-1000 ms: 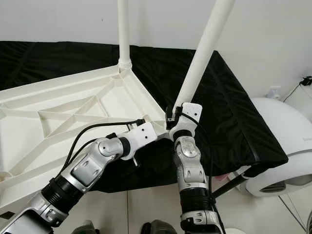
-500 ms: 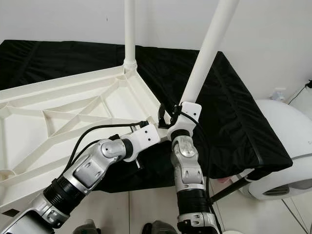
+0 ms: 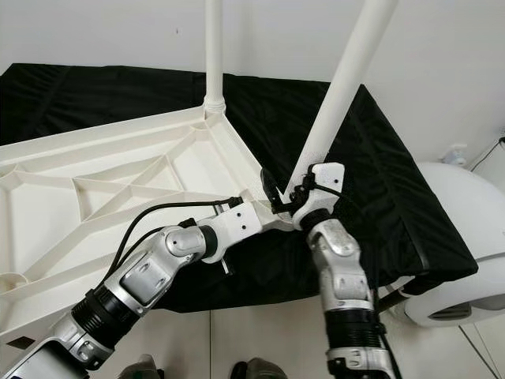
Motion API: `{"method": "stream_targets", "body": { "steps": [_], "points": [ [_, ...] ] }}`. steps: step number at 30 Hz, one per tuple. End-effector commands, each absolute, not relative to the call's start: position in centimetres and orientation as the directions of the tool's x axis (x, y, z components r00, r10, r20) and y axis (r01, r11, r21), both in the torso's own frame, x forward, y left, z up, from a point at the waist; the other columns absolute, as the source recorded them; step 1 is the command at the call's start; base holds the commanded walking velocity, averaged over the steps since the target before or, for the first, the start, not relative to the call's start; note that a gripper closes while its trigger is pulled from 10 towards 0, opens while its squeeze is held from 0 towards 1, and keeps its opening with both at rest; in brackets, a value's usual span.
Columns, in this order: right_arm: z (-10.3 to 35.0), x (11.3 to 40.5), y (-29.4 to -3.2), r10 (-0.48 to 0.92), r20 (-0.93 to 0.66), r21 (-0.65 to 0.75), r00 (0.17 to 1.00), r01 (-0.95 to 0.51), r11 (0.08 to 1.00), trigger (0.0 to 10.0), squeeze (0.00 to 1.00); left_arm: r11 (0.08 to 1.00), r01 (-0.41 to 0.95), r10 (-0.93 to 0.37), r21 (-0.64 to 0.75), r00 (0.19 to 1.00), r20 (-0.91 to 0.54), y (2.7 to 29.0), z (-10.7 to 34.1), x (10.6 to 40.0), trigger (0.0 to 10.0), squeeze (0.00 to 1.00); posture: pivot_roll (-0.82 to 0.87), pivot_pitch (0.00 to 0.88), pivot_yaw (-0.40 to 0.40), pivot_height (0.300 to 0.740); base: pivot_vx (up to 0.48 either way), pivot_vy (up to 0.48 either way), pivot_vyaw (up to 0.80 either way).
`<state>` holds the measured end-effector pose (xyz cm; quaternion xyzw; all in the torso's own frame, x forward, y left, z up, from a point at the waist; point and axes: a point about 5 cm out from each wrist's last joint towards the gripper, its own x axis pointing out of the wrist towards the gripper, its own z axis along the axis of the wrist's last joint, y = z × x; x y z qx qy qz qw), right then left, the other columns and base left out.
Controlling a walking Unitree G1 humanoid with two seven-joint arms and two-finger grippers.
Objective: Building children table
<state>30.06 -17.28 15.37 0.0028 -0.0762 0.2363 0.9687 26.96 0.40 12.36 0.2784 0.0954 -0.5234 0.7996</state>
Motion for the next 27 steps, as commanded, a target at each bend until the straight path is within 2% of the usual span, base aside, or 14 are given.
{"method": "stream_targets", "body": {
  "steps": [1,2,5,8,10,21,22,23,24,27],
  "points": [
    [15.0,30.0,-17.4,0.470,0.149,-0.008,0.870,-0.474,0.881,10.0,0.00,0.207,0.927,-0.827,0.314,0.338,-0.450,-0.7,12.1,26.0,10.0,0.00,0.01,0.002,-0.092,0.740,0.000,0.000,0.00],
    [15.0,30.0,-17.4,0.470,0.149,-0.008,0.870,-0.474,0.881,10.0,0.00,0.207,0.927,-0.827,0.314,0.338,-0.450,-0.7,12.1,26.0,10.0,0.00,0.01,0.002,-0.092,0.740,0.000,0.000,0.00],
    [14.6,30.1,-19.5,0.628,0.076,0.014,0.775,-0.630,0.776,10.0,0.00,0.203,0.928,-0.829,0.312,0.333,-0.450,-0.8,12.0,25.9,10.0,0.00,0.01,0.000,-0.095,0.740,0.000,0.000,0.00],
    [14.5,30.1,-19.9,0.657,0.060,0.023,0.751,-0.659,0.751,10.0,0.00,0.202,0.929,-0.829,0.311,0.331,-0.450,-0.8,12.0,25.8,10.0,0.00,0.01,0.000,-0.095,0.740,0.000,0.000,0.00],
    [13.9,30.2,-20.2,0.705,-0.003,-0.023,0.710,-0.704,0.709,10.0,0.00,0.202,0.929,-0.830,0.310,0.331,-0.450,-0.8,12.0,25.8,10.0,0.00,0.01,0.000,-0.094,0.740,0.000,0.000,0.00],
    [13.7,31.8,-22.0,0.693,-0.062,-0.069,0.718,-0.696,0.715,10.0,0.00,0.195,0.930,-0.831,0.313,0.326,-0.451,-0.9,11.9,25.7,10.0,0.00,0.01,0.000,-0.091,0.740,0.000,0.000,0.00],
    [13.7,31.9,-22.2,0.693,-0.064,-0.070,0.718,-0.696,0.715,9.6,0.00,0.194,0.930,-0.831,0.313,0.325,-0.451,-1.0,11.9,25.7,10.0,0.00,0.01,0.000,-0.091,0.740,0.000,0.000,0.00],
    [13.8,32.0,-22.4,0.691,-0.062,-0.065,0.721,-0.693,0.718,1.1,0.00,0.192,0.930,-0.831,0.314,0.325,-0.451,-1.0,11.9,25.7,10.0,0.00,0.01,0.000,-0.093,0.740,0.000,0.000,0.00],
    [13.8,32.1,-22.6,0.689,-0.058,-0.056,0.723,-0.691,0.721,0.0,0.00,0.192,0.930,-0.831,0.315,0.324,-0.451,-1.0,11.9,25.7,10.0,0.00,0.01,0.000,-0.092,0.740,0.000,0.000,0.00],
    [13.8,32.1,-22.8,0.696,-0.053,-0.039,0.716,-0.698,0.715,0.0,0.00,0.191,0.929,-0.831,0.316,0.324,-0.451,-1.0,11.9,25.7,10.0,0.00,0.01,0.000,-0.092,0.740,0.000,0.000,0.00]
  ]
}}
